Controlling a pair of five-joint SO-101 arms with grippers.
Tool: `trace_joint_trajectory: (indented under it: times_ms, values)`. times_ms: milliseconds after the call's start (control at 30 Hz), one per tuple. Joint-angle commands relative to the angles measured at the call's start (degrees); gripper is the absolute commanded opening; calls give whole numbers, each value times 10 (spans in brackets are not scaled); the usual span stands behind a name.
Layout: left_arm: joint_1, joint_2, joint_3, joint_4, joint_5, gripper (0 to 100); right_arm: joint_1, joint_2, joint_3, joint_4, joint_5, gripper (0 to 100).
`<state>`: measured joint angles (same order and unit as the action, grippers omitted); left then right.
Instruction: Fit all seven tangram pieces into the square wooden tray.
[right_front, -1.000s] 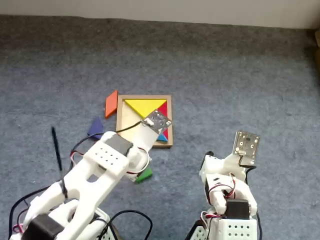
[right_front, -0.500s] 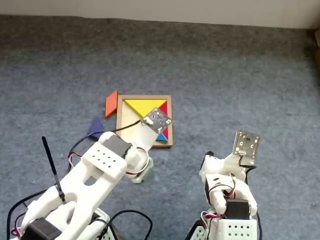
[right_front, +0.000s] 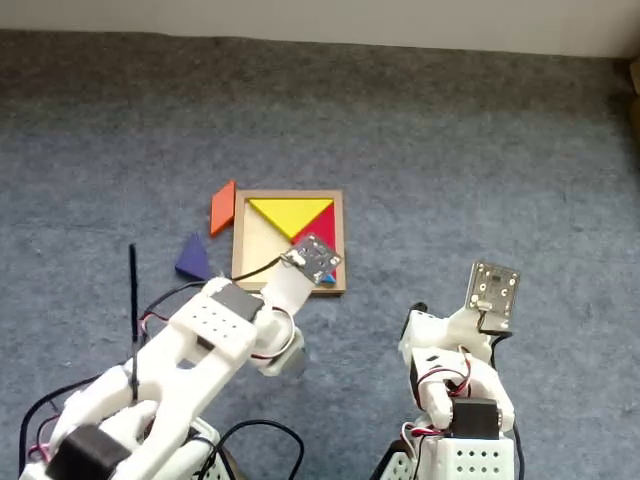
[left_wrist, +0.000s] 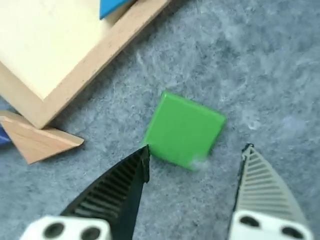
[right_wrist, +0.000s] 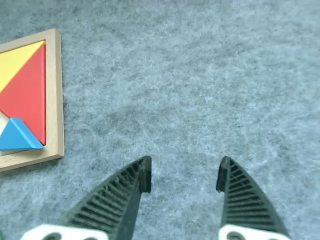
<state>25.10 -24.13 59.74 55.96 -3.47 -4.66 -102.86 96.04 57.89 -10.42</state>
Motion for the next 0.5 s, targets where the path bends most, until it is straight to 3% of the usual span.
trace_joint_trajectory:
  times_ms: [0, 267, 467]
  values:
    - [5, 68, -71, 9, -6, 287, 7, 5, 73, 3, -5, 217]
    - [10, 225, -196, 62, -6, 176, 7, 5, 73, 3, -5, 217]
    - [10, 253, -219, 77, -6, 120, 7, 5, 73, 3, -5, 217]
